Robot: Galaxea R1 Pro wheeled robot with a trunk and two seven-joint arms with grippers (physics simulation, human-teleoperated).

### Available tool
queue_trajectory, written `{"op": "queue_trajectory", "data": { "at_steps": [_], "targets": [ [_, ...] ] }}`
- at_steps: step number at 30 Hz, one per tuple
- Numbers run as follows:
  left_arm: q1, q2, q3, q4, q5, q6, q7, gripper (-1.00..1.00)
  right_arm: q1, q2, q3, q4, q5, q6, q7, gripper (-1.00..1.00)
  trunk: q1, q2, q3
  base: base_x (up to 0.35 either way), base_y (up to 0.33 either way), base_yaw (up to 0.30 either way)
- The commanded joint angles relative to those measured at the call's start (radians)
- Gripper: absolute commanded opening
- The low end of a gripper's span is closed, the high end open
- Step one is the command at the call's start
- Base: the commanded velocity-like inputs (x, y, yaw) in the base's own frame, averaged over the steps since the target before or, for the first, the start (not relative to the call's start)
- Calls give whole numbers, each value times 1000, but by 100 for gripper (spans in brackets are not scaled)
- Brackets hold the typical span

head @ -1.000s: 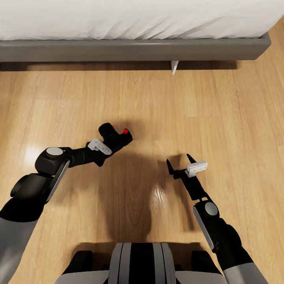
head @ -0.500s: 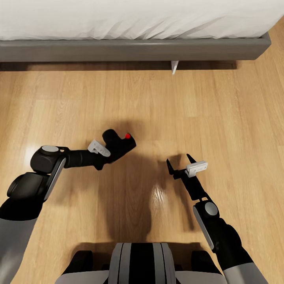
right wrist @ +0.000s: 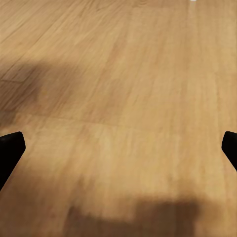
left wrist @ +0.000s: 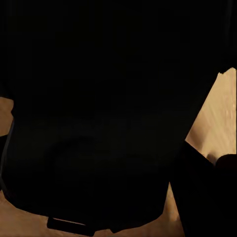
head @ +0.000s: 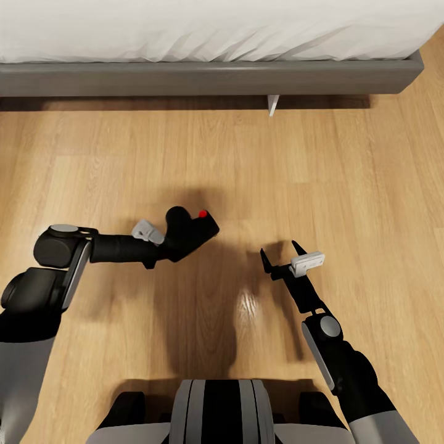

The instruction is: Attach the digital camera to the camera tripod in the bedroom.

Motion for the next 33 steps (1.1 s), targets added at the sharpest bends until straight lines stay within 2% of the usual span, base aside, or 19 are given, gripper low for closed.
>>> {"op": "queue_trajectory", "data": {
  "at_steps": [1,6,9,11,14,19,29,33],
  "targets": [
    [-1,-1,4,0,-9,6,-32,-100,0,-1,1,0,-1,-3,2,100,0,0,0,0,0,0],
    [-1,-2,37,9,-9,6,-148,-100,0,-1,0,0,-1,-8,2,100,-2,1,15,0,0,0],
    [-1,-5,73,16,-9,6,-209,-100,0,-1,1,0,-2,-19,2,100,-3,1,27,0,0,0],
    [-1,-21,106,20,-9,8,-249,-100,0,-1,3,0,-2,-33,1,100,-4,2,34,0,0,0],
    [-1,-47,126,22,-9,9,-270,-100,1,-1,3,0,-3,-42,0,100,-6,3,46,0,0,0],
    [-1,-68,141,25,-9,10,-286,-100,5,-1,4,0,-4,-48,0,100,-8,4,65,0,0,0],
    [-1,-79,146,25,-9,12,-297,-100,10,0,6,0,-7,-51,1,100,-12,6,104,0,0,0],
    [-1,-79,147,26,-9,13,-322,-100,15,0,7,0,-7,-49,1,100,-14,7,119,0,0,0]
  ]
}}
